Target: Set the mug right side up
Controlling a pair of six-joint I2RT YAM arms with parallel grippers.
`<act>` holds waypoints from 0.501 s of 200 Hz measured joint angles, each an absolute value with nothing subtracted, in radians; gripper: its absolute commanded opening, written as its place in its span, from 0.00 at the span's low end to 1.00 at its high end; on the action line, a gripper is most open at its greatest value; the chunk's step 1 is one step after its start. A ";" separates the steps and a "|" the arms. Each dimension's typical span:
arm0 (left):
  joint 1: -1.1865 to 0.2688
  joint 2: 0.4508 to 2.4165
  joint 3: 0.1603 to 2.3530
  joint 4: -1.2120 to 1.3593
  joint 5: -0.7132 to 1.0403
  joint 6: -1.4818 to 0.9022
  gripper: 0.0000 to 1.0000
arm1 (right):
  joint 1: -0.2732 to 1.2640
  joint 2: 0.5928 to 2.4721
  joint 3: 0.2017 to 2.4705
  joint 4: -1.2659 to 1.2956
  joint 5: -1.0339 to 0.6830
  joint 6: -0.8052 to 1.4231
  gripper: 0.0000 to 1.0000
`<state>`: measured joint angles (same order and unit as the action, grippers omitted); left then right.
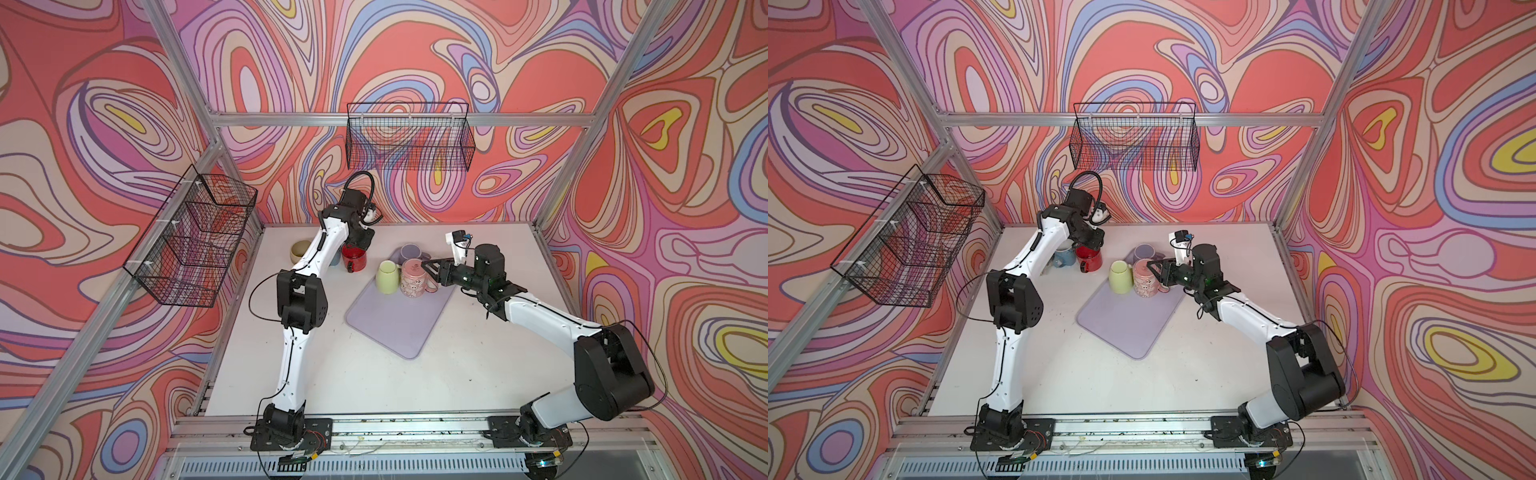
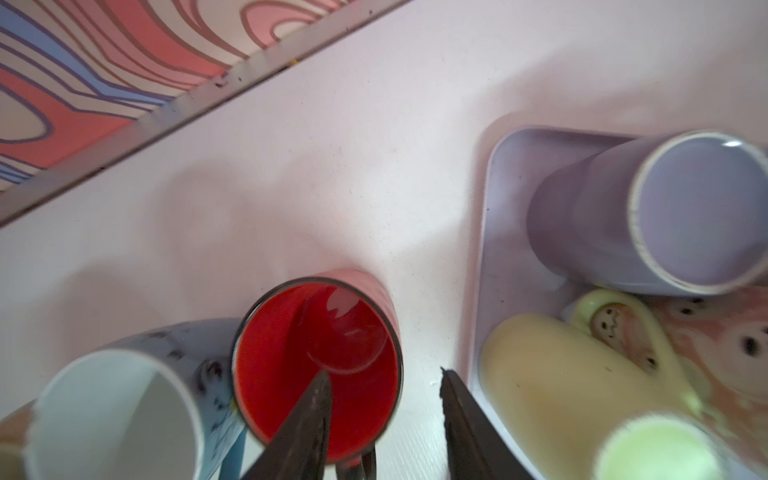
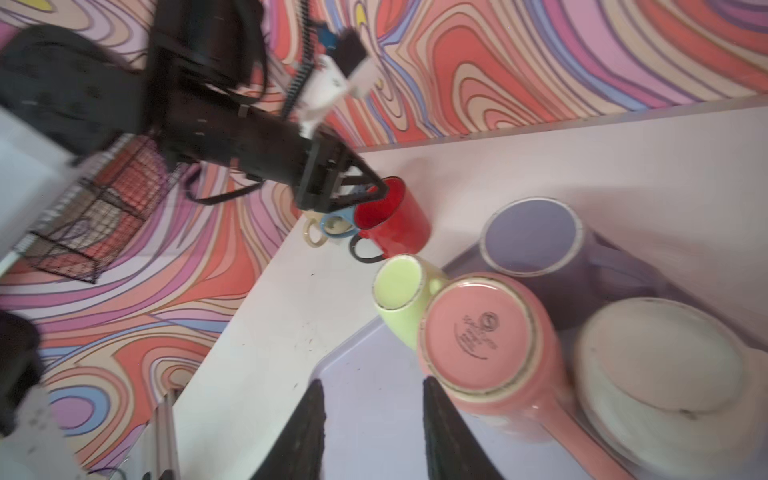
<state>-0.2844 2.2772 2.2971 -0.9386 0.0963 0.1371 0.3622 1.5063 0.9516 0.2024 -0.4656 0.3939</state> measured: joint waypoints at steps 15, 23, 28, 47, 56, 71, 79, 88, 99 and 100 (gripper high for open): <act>-0.295 2.160 2.196 -0.895 0.094 0.130 0.49 | 0.359 1.514 0.983 0.122 -0.377 0.332 0.32; -0.303 2.099 2.142 -0.876 0.093 0.125 0.49 | 0.358 1.523 0.995 0.089 -0.334 0.309 0.30; -0.311 2.055 2.107 -0.861 0.093 0.121 0.49 | 0.358 1.531 1.000 0.072 -0.309 0.298 0.30; -0.332 1.911 1.979 -0.802 0.098 0.100 0.49 | 0.358 1.577 1.019 0.019 -0.239 0.268 0.25; -0.340 1.842 1.910 -0.774 0.101 0.091 0.49 | 0.358 1.601 1.022 0.000 -0.217 0.262 0.24; -0.341 1.742 1.807 -0.739 0.104 0.077 0.49 | 0.358 1.634 1.022 -0.028 -0.187 0.259 0.23; -0.341 1.695 1.756 -0.723 0.103 0.074 0.48 | 0.358 1.650 1.022 -0.036 -0.173 0.260 0.23; -0.340 1.642 1.695 -0.704 0.102 0.073 0.48 | 0.358 1.666 1.022 -0.044 -0.159 0.263 0.23; -0.339 1.582 1.617 -0.680 0.101 0.073 0.49 | 0.358 1.680 1.022 -0.051 -0.142 0.271 0.23; -0.339 1.578 1.612 -0.679 0.100 0.074 0.49 | 0.358 1.681 1.022 -0.052 -0.142 0.271 0.23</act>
<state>-0.3393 1.5780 1.6119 -0.6792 0.1001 0.0738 0.3584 1.6806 1.0222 -0.0521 -0.1417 0.2707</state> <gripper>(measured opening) 0.485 0.229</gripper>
